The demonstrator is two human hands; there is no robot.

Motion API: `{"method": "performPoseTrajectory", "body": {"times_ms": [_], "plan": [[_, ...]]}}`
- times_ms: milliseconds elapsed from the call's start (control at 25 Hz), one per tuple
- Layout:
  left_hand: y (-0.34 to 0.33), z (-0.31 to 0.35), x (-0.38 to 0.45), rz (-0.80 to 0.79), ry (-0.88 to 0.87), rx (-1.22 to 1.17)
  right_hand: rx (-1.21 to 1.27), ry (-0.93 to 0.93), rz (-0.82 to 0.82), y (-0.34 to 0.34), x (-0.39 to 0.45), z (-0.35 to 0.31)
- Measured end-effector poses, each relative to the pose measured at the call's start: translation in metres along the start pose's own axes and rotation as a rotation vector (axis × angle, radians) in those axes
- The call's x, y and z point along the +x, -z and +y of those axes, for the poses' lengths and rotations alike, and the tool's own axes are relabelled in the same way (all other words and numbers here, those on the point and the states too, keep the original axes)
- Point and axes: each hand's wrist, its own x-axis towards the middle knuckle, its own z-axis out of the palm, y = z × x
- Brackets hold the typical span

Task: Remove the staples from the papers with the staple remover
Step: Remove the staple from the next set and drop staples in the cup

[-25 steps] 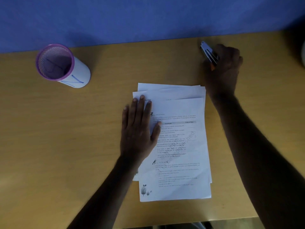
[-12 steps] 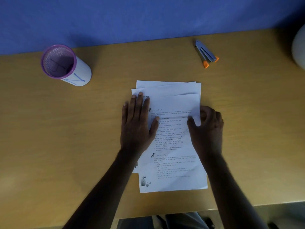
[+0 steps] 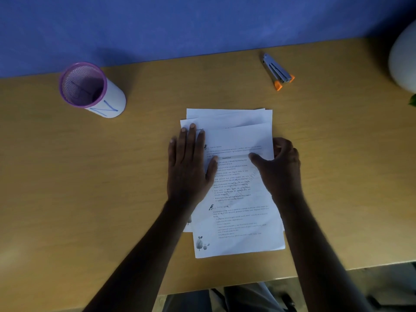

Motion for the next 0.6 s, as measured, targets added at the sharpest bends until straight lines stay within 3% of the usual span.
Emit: {"method": "performPoseTrajectory", "body": {"times_ms": [240, 400, 600], "plan": [[-0.001, -0.001, 0.0, 0.007, -0.003, -0.018, 0.139, -0.187, -0.051, 0.009, 0.018, 0.007], [-0.001, -0.001, -0.001, 0.008, -0.014, -0.017, 0.141, -0.168, -0.11, 0.011, 0.012, -0.004], [-0.001, -0.002, -0.001, -0.006, -0.024, -0.041, 0.463, -0.281, -0.087, 0.019, 0.007, -0.009]]}}
